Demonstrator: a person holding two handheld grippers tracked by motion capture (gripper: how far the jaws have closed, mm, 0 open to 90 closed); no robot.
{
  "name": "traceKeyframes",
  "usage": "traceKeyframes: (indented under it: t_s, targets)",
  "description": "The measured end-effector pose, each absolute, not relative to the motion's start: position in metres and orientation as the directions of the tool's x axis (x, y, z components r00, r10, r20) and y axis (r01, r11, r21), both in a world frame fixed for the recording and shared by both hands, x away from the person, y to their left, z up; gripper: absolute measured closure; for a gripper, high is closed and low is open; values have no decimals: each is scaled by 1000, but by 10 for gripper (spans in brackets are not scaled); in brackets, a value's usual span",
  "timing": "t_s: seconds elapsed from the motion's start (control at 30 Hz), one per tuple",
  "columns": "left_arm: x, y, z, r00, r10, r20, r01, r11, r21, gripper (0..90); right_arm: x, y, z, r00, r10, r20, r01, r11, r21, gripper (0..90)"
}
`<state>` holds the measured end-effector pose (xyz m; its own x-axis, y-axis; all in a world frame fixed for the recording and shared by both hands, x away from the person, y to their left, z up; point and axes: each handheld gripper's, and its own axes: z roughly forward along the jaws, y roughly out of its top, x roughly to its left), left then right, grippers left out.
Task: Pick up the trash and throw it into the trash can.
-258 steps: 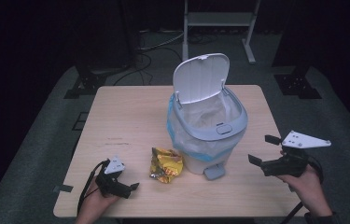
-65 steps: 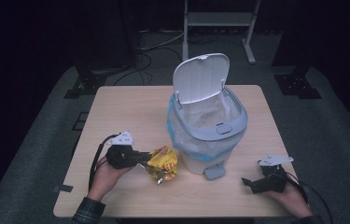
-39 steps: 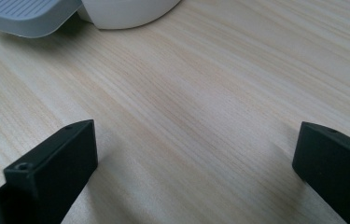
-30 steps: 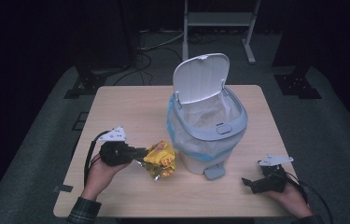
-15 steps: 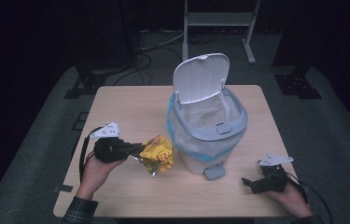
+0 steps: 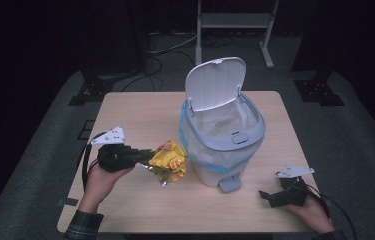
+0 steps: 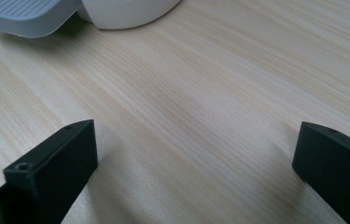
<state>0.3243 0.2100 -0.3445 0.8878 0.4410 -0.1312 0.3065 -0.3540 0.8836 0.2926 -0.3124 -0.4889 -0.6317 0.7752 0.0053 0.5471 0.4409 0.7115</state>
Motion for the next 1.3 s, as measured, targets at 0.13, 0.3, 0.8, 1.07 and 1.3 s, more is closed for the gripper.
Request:
traceKeyframes:
  t_s: [0.13,0.3,0.8,1.07,1.3]
  targets:
    - [324,210,-339,890,439,-125,297,-349,889,883,293,-312,-489,-632,775,5,547,441,712,0]
    - [324,212,-330,893,436,-114,280,-339,898,883,293,-312,-489,-632,775,5,547,441,711,0]
    - [325,215,-305,897,435,-83,242,-324,915,883,293,-312,-489,-632,775,6,547,440,712,0]
    - [327,211,-292,904,422,-71,221,-319,921,883,293,-312,-489,-632,775,6,547,440,712,0]
    - [329,206,-278,911,408,-55,201,-323,925,883,293,-312,-489,-632,775,6,547,440,712,0]
